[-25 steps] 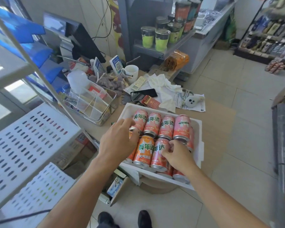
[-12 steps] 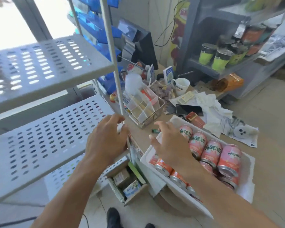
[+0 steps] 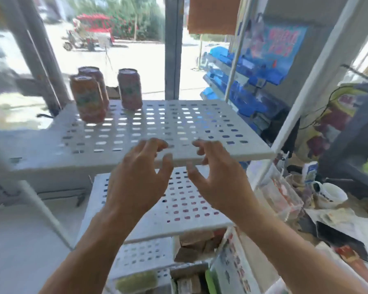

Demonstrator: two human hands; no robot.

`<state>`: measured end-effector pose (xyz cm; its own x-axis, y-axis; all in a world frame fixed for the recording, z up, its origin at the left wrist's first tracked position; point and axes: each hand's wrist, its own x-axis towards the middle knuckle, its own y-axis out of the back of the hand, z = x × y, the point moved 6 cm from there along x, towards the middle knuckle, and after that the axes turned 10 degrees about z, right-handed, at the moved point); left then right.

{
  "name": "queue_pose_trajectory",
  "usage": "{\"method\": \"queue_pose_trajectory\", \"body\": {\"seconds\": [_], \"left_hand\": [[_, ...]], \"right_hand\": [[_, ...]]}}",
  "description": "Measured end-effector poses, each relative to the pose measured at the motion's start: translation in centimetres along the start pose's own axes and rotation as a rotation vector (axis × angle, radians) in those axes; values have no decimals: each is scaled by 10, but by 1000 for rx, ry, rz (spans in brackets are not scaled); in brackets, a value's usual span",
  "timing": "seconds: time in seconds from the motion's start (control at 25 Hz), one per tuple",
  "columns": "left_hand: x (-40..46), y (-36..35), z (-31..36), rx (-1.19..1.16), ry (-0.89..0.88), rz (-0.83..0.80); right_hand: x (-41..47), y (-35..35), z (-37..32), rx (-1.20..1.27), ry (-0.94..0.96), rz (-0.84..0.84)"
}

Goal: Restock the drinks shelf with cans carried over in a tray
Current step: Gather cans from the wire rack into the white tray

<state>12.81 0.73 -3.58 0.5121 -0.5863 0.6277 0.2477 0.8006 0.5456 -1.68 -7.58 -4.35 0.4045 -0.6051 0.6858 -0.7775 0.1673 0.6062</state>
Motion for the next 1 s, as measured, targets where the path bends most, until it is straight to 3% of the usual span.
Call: {"method": "queue_pose_trajectory", "body": {"seconds": [0.2, 0.44, 0.84, 1.0], "left_hand": [[38, 37, -60, 91, 46, 122], [73, 50, -93, 144, 135, 154], [97, 35, -106, 115, 154, 109], [97, 34, -101, 99, 134, 111]], "right_hand": [[67, -57, -45, 113, 91, -23], [153, -136, -56, 88, 107, -111], [232, -203, -28, -21, -122, -248], [234, -216, -19, 126, -170, -206]]}}
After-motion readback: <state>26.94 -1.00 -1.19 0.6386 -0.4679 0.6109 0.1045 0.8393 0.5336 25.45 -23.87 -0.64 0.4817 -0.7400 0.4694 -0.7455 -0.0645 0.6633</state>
